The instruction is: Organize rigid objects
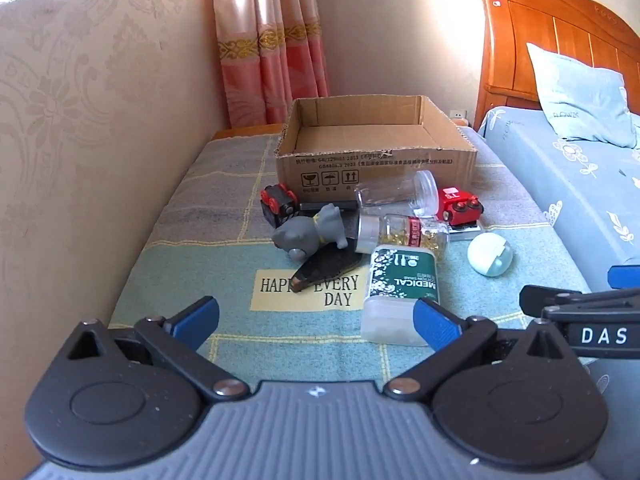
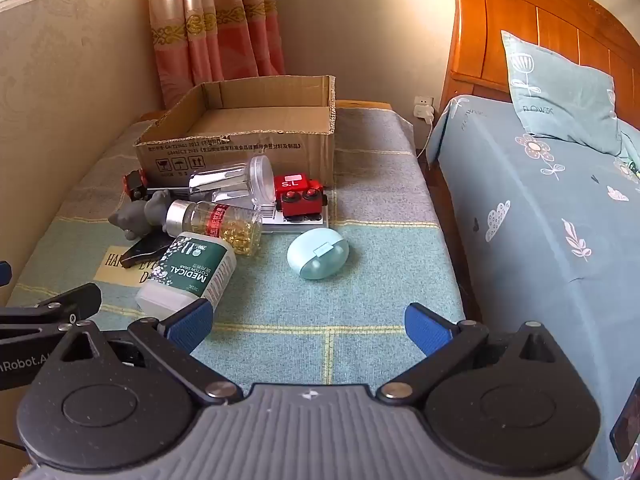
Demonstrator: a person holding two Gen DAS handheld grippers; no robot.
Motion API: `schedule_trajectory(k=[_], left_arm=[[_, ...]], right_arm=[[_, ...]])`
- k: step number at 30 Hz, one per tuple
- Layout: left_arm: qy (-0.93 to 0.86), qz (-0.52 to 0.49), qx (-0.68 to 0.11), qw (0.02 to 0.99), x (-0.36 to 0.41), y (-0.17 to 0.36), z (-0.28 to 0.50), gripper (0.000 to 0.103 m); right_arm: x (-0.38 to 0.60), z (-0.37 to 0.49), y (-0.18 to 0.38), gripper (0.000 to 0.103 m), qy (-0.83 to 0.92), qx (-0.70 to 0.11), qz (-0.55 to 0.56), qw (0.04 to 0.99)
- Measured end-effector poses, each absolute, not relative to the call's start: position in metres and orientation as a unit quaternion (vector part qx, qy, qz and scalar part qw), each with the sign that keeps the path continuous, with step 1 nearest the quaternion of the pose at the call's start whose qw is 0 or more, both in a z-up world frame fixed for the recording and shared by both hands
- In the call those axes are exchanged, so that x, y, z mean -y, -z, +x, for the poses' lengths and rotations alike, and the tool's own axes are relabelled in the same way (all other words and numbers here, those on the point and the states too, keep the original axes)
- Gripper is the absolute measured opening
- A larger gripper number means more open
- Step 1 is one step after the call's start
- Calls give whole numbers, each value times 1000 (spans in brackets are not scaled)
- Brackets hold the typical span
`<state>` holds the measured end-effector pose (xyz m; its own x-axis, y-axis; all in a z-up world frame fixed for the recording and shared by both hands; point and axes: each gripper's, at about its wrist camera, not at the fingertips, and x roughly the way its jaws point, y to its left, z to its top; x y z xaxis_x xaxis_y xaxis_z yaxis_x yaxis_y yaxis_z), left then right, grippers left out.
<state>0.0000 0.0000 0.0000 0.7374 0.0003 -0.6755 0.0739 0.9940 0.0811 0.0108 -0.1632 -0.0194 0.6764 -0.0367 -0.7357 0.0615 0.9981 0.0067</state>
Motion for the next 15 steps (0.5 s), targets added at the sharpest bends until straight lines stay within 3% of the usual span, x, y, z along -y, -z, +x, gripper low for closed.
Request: schedule_trajectory(k=[15], left_arm=[[19, 39, -379, 925, 2, 6, 2, 102]], right_arm=[[163, 10, 20, 103, 29, -406, 9, 913]])
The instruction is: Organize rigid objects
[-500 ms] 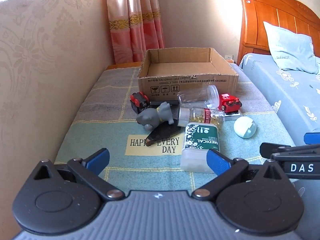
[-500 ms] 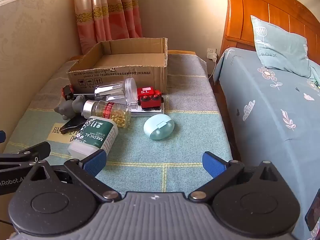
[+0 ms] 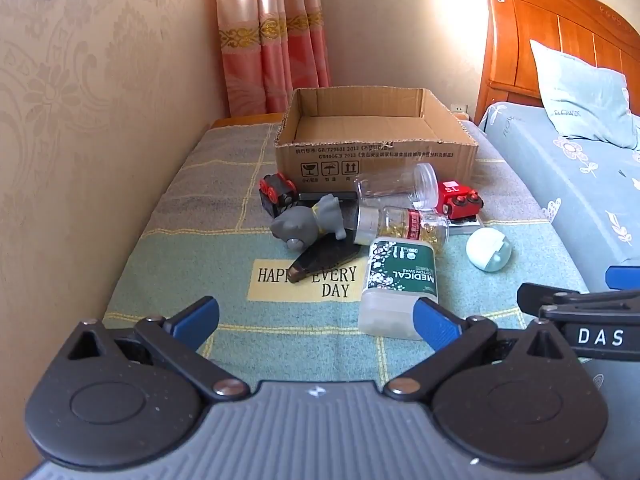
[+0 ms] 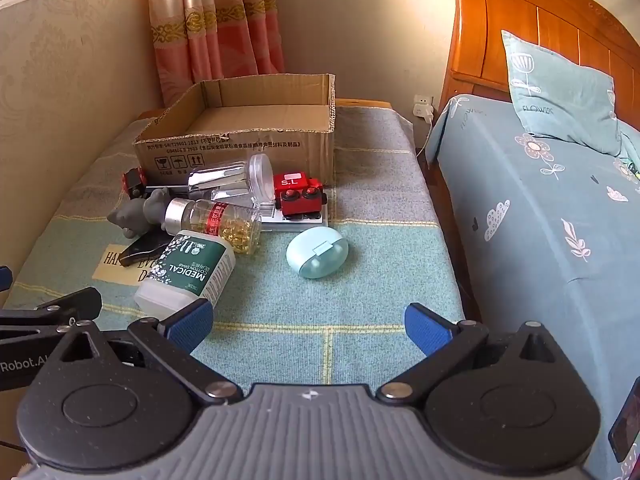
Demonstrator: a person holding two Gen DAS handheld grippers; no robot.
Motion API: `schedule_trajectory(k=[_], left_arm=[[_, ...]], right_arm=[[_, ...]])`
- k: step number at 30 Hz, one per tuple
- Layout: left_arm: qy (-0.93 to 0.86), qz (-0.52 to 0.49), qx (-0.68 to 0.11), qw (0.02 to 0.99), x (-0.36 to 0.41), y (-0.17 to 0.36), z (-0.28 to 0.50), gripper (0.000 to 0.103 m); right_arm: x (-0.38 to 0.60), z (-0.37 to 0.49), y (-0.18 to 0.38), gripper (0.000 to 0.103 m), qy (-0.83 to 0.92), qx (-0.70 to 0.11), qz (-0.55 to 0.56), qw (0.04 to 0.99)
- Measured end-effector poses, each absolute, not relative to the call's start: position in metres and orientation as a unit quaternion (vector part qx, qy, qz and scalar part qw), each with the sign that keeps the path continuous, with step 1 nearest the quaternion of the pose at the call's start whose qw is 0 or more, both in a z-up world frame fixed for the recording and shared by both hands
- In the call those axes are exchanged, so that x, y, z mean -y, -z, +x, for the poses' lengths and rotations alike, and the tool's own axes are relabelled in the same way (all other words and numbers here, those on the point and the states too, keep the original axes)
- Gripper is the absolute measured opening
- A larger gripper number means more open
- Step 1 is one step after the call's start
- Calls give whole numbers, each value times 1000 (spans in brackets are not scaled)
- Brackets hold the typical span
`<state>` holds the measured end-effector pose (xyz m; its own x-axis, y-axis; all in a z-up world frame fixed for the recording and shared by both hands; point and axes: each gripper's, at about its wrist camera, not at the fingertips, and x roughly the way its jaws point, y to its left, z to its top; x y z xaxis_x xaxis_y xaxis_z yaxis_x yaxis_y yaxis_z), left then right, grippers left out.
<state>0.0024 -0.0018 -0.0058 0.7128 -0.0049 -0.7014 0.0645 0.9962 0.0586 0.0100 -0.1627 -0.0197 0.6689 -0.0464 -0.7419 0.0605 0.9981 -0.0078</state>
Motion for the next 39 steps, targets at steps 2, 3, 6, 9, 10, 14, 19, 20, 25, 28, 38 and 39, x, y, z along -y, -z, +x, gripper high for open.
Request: schedule_trajectory(k=[2, 3, 6, 9, 10, 14, 19, 20, 25, 28, 38, 39], left_arm=[[19, 39, -378, 925, 3, 7, 2, 102], [20, 39, -377, 925, 3, 7, 2, 102], [20, 39, -377, 925, 3, 8, 1, 102], [21, 38, -378, 925, 3, 7, 2, 102], [21, 38, -378, 925, 2, 7, 2, 102], [23, 37, -378, 925, 3, 5, 1, 102], [25, 36, -377, 925, 3, 3, 1, 102], [25, 36, -378, 925, 3, 3, 1, 102], [26, 36, -377, 925, 3, 2, 1, 102], [26, 36, -377, 925, 2, 1, 1, 102], [27, 37, -376, 925, 1, -1, 1, 102], [27, 37, -377, 925, 2, -1, 1, 102]], right_arm=[[163, 10, 20, 103, 30, -405, 8, 914], [163, 11, 19, 103, 30, -404, 8, 914], [162, 12, 19, 103, 30, -404, 8, 914], [162, 16, 19, 103, 30, -405, 8, 914], [162, 17, 19, 103, 31, -405, 8, 914], [162, 11, 18, 103, 31, -402, 6, 915], [162, 11, 18, 103, 32, -402, 6, 915], [162, 11, 18, 103, 32, -402, 6, 915], [162, 10, 17, 103, 33, -401, 6, 916], [163, 10, 17, 103, 33, -400, 6, 916], [163, 10, 16, 103, 33, -400, 5, 916], [163, 10, 16, 103, 33, -400, 5, 916]])
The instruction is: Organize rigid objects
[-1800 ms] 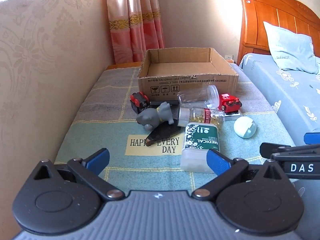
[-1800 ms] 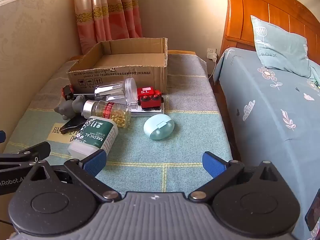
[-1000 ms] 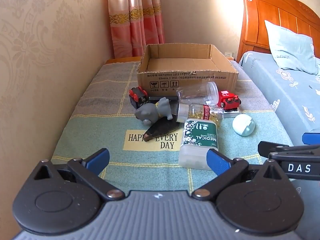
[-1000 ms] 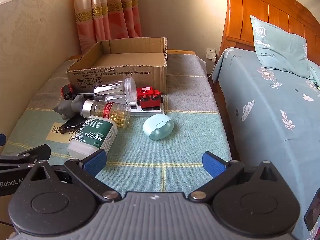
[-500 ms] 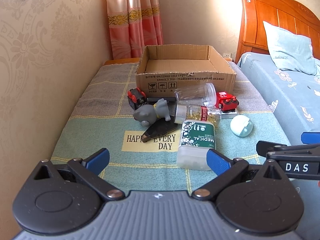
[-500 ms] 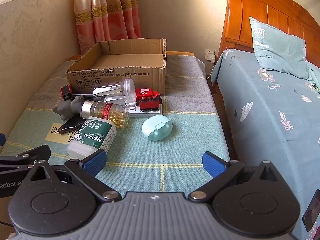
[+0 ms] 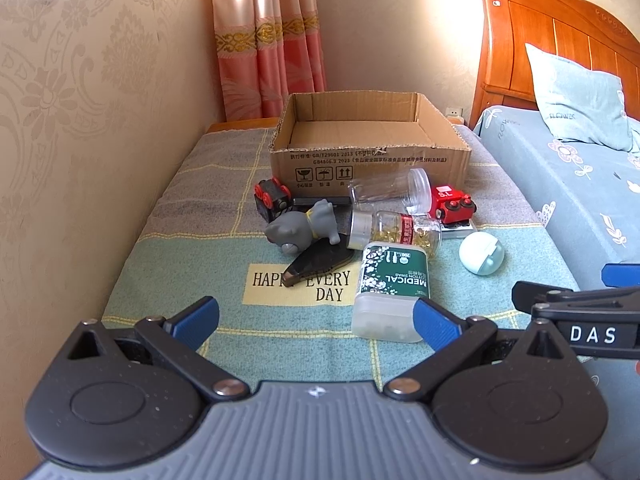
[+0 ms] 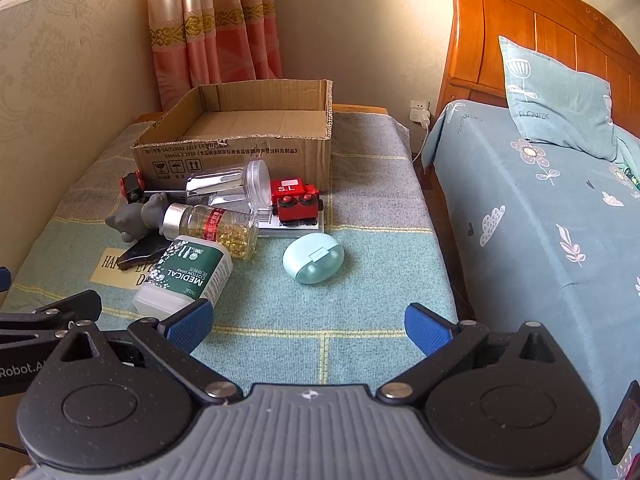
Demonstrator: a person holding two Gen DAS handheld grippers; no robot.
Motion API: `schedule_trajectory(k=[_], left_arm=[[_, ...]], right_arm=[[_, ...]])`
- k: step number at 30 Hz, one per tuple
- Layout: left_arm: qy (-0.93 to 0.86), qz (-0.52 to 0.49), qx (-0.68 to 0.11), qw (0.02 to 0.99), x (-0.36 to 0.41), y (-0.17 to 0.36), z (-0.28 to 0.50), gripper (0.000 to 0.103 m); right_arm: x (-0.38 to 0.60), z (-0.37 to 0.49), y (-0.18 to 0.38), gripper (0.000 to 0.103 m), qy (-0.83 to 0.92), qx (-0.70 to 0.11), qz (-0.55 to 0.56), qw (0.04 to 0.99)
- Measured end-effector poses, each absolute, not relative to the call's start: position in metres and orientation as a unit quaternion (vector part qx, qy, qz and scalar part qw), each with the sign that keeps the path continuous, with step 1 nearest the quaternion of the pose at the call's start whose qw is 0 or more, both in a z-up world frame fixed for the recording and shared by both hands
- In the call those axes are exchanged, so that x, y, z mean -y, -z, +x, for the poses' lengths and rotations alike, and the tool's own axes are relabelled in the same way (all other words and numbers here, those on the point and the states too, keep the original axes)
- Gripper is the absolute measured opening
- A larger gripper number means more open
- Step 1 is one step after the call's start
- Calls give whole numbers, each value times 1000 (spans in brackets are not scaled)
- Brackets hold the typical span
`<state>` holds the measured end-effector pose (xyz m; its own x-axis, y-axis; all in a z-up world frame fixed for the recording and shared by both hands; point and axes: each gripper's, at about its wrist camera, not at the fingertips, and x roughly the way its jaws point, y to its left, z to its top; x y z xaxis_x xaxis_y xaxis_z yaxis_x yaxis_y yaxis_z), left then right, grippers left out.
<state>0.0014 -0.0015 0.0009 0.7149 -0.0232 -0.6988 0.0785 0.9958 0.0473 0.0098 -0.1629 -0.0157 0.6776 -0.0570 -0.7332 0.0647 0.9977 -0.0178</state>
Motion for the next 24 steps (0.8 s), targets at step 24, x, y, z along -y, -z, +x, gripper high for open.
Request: schedule_trajectory(k=[24], left_arm=[[32, 44, -371, 927, 7, -4, 8, 102]], right_arm=[[166, 14, 13, 103, 34, -397, 3, 917]])
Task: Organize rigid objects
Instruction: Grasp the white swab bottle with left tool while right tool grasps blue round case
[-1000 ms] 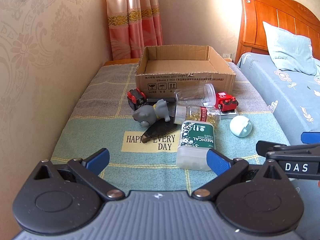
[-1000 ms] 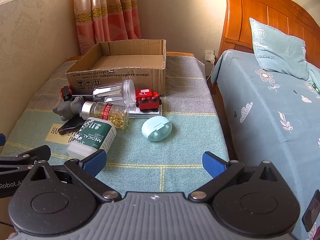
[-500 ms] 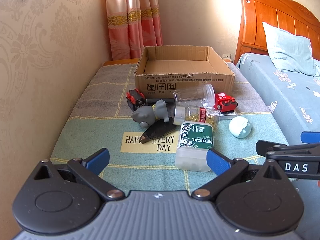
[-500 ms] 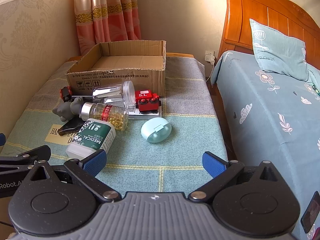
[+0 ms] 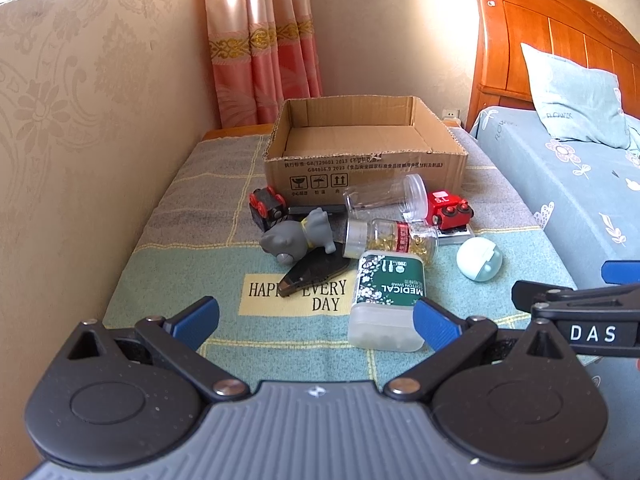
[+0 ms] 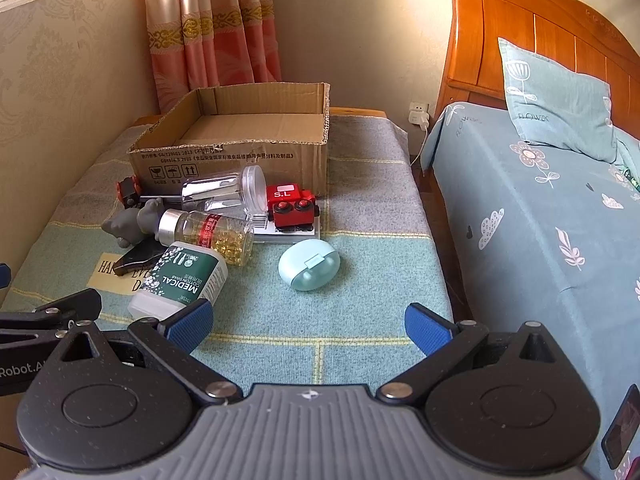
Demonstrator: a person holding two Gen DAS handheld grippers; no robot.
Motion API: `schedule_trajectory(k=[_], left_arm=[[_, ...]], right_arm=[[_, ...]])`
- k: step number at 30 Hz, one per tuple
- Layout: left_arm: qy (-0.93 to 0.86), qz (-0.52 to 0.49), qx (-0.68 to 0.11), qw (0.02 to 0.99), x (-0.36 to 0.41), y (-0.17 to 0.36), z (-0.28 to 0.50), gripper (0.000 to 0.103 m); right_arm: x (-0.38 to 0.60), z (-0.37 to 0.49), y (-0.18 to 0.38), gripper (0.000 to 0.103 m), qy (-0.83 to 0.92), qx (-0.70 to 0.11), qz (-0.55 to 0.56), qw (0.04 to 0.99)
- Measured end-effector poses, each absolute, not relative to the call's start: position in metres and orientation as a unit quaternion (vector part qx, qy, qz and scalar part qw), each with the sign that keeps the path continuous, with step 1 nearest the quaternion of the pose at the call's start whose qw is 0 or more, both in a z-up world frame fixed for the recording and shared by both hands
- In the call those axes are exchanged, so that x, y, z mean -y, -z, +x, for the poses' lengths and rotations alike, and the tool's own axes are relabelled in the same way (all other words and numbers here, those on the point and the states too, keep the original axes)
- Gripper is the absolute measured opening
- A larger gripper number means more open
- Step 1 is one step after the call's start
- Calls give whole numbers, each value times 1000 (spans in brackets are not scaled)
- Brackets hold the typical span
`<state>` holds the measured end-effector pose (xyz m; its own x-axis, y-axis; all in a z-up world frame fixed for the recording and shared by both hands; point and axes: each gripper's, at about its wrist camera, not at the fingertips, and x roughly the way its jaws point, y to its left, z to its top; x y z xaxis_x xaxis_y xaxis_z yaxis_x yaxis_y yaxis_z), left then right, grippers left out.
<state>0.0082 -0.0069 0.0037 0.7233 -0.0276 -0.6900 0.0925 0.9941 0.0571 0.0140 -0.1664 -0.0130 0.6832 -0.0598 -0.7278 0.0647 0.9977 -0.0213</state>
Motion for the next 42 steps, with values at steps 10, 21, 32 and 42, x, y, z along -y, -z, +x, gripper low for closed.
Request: schedule_trajectory(k=[10, 21, 32, 42], left_arm=[[40, 58, -362, 930, 4, 1, 13, 102], [88, 73, -348, 930, 5, 12, 25, 102], [158, 93, -386, 904, 30, 49, 61, 102], [173, 112, -414, 887, 28, 68, 70, 102]], right_arm=[[169, 18, 12, 103, 26, -387, 6, 922], [183, 21, 15, 103, 5, -362, 12, 932], [202, 30, 45, 103, 11, -384, -5, 923], [207, 45, 53, 103, 10, -398, -3, 917]])
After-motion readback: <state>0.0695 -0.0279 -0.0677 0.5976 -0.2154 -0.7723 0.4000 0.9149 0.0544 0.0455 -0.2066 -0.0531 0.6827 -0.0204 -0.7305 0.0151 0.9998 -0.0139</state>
